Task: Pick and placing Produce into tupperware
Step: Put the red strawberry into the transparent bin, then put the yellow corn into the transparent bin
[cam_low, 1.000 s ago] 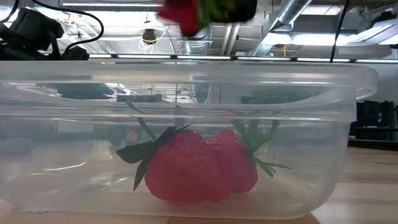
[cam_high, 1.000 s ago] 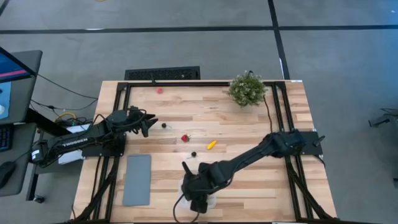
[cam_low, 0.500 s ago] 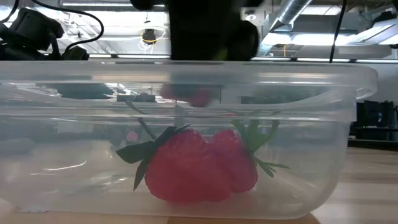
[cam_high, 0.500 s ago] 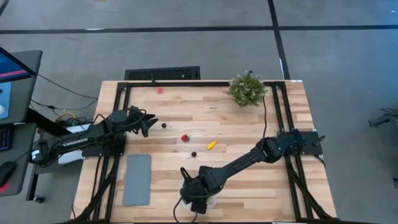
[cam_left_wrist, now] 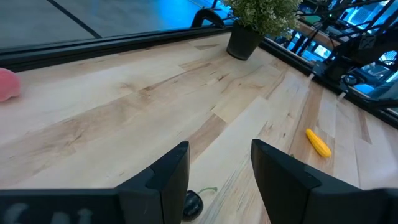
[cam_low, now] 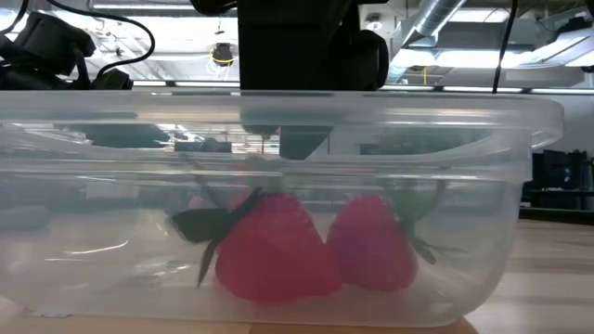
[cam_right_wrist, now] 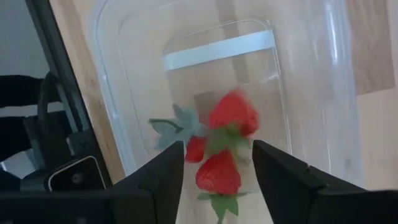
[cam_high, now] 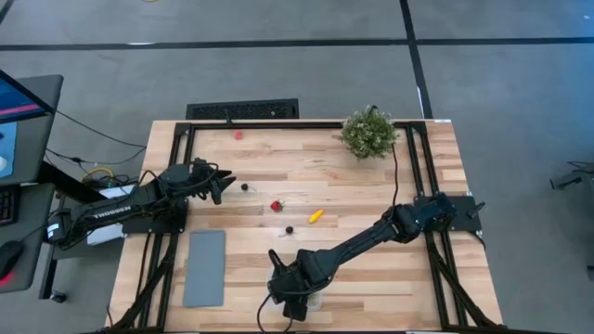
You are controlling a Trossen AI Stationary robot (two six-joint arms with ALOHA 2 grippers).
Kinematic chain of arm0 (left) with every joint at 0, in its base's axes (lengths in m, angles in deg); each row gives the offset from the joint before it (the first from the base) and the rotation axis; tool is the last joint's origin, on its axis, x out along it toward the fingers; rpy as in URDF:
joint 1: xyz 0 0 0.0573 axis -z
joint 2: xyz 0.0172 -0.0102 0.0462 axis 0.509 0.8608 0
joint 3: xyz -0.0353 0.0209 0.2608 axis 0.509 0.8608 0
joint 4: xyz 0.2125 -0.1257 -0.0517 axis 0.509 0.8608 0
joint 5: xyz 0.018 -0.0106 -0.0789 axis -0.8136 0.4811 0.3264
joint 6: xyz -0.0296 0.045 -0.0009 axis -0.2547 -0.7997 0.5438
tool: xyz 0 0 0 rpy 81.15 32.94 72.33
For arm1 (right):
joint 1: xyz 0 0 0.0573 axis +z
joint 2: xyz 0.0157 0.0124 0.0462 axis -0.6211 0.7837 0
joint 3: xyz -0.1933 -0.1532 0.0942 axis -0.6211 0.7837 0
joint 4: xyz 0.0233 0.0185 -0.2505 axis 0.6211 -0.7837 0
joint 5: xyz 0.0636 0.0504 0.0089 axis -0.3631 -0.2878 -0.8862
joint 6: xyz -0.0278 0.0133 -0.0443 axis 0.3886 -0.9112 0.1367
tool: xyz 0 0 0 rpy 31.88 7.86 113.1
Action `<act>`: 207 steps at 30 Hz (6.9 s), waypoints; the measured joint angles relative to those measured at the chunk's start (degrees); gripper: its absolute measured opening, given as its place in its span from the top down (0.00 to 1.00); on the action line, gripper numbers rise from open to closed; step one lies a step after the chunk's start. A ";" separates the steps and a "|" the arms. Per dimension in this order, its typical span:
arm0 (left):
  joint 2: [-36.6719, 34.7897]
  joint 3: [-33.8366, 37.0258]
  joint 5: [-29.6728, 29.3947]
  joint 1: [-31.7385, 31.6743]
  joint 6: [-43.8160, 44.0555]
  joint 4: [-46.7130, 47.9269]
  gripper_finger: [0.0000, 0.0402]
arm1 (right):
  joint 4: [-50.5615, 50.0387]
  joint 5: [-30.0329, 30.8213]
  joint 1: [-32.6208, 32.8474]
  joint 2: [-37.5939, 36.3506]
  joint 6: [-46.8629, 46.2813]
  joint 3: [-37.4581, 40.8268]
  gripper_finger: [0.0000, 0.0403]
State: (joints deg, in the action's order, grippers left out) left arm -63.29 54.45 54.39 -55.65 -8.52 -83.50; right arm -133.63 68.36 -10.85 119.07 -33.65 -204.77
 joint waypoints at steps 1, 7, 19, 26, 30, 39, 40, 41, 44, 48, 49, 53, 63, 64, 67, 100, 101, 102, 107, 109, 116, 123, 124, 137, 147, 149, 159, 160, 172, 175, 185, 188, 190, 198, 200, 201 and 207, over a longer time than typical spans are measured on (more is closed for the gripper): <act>0.00 0.00 0.00 0.01 0.00 0.00 0.59 | 0.02 -0.05 0.00 0.00 0.18 0.02 0.45; 0.00 0.02 -0.01 0.00 -0.02 0.00 0.59 | -1.36 -0.03 -0.40 -0.32 3.36 0.02 0.42; 0.00 0.00 -0.17 0.00 -0.02 0.00 0.59 | -18.17 3.79 -7.38 -8.63 15.25 0.07 0.42; -0.01 0.00 -0.15 0.00 0.00 0.00 0.59 | -21.68 6.03 -14.41 -10.92 22.15 0.07 0.42; -0.01 0.01 -0.15 0.00 0.00 0.00 0.59 | -21.60 6.07 -18.09 -11.06 31.47 0.63 0.42; -0.01 0.01 0.00 0.00 2.87 0.00 0.59 | -19.42 5.88 -23.39 -11.05 50.13 9.67 0.42; -0.01 0.00 0.02 0.00 2.90 0.00 0.59 | -18.61 5.84 -23.80 -11.04 51.41 10.83 0.42; 0.00 0.00 0.02 0.00 2.98 0.00 0.59 | -17.46 5.82 -24.13 -11.04 52.59 11.92 0.42; -0.01 0.00 0.01 0.01 4.27 0.00 0.59 | -15.89 5.26 -24.91 -11.04 56.00 14.38 0.42; 0.00 0.00 0.02 -0.01 4.98 0.00 0.59 | -14.05 0.59 -25.59 -11.01 58.59 17.08 0.42; 0.00 0.00 0.00 0.01 4.98 0.00 0.59 | -13.99 -0.34 -25.79 -11.11 58.87 17.51 0.42; 0.00 0.00 0.00 0.00 4.47 0.00 0.59 | -9.03 -1.10 -25.98 -14.19 59.08 21.61 0.42; 0.13 0.02 -0.11 -0.01 4.09 0.00 0.59 | 7.59 1.35 -26.16 -24.87 56.25 38.21 0.42; 0.25 0.00 -0.09 -0.01 4.07 0.00 0.59 | 8.76 1.37 -26.21 -25.23 55.65 39.35 0.42; 0.60 0.01 -0.15 0.01 4.06 0.00 0.59 | 10.77 1.37 -26.56 -25.52 55.50 42.01 0.42; 2.25 0.02 -0.20 0.00 4.00 0.04 0.59 | 22.66 -0.96 -27.30 -24.48 52.63 52.43 0.42; 2.25 0.02 -0.20 -0.01 4.00 0.04 0.59 | 23.43 -0.97 -27.30 -24.48 52.24 52.45 0.42; 2.25 0.00 -0.20 -0.01 4.00 0.04 0.59 | 24.52 -1.04 -27.30 -24.47 51.69 52.46 0.42; 2.25 0.00 -0.22 -0.01 3.99 0.04 0.59 | 29.04 -1.73 -27.21 -24.35 48.67 52.41 0.42; 2.25 0.02 -0.24 0.00 3.99 0.04 0.59 | 29.74 -1.75 -27.19 -24.35 48.44 52.41 0.42; 2.25 0.00 -0.26 0.01 3.98 0.04 0.59 | 28.45 -1.69 -27.19 -24.35 48.96 52.41 0.42; 2.25 0.01 -0.28 0.00 3.98 0.04 0.59 | 26.97 -1.51 -27.19 -24.35 50.22 52.41 0.42; 2.25 0.00 -0.28 0.00 3.98 0.04 0.59 | 27.04 -1.51 -27.19 -24.35 49.49 52.41 0.42; 2.25 0.00 -0.28 0.00 3.98 0.05 0.59 | 26.98 -1.49 -27.17 -24.35 45.01 52.41 0.42; 2.25 0.00 -0.29 -0.01 3.98 0.05 0.59 | 26.62 -1.44 -27.17 -24.35 44.94 52.41 0.46; 2.25 0.01 -0.30 0.00 3.98 0.06 0.59 | 26.56 -1.30 -27.17 -24.35 44.94 52.41 0.50; 2.25 0.01 -0.31 -0.01 3.98 0.07 0.59 | 26.43 -1.49 -27.15 -24.35 44.92 52.41 0.80; 2.25 0.02 -0.31 0.00 3.98 0.05 0.59 | 26.43 -1.51 -27.15 -24.35 44.92 52.41 0.82; 2.25 0.00 -0.31 -0.01 3.98 0.06 0.59 | 26.51 -0.34 -27.15 -24.37 44.83 52.39 0.85; 2.25 0.00 -0.31 -0.01 3.98 0.06 0.59 | 26.50 -0.29 -27.15 -24.37 44.76 52.39 0.85; 2.25 0.02 -0.31 -0.01 3.98 0.06 0.59 | 25.15 -0.09 -27.00 -24.68 43.21 52.39 0.85; 2.23 0.02 -0.33 0.01 3.98 0.07 0.59 | 25.04 -0.11 -26.79 -24.68 42.62 52.39 0.85; 2.23 0.01 -0.32 0.00 3.98 0.05 0.59 | 23.69 -0.14 -26.71 -24.68 41.97 51.79 0.85; 2.25 0.00 -0.33 0.01 3.98 0.05 0.59 | 15.92 -0.24 -25.71 -24.70 41.95 41.97 0.85; 2.25 0.00 -0.33 -0.01 3.98 0.07 0.59 | 14.05 -0.98 -25.29 -24.70 41.95 38.52 0.85; 2.25 0.02 -0.33 0.01 3.98 0.06 0.59 | 12.98 -1.45 -25.07 -24.70 41.91 36.89 0.85; 2.23 0.02 -0.33 -0.01 3.98 0.07 0.59 | 8.50 -1.69 -22.54 -24.70 37.62 26.83 0.85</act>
State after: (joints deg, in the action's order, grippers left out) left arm -61.07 54.47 54.06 -55.66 -4.54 -83.43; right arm -125.13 66.67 -33.39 94.37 3.97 -177.95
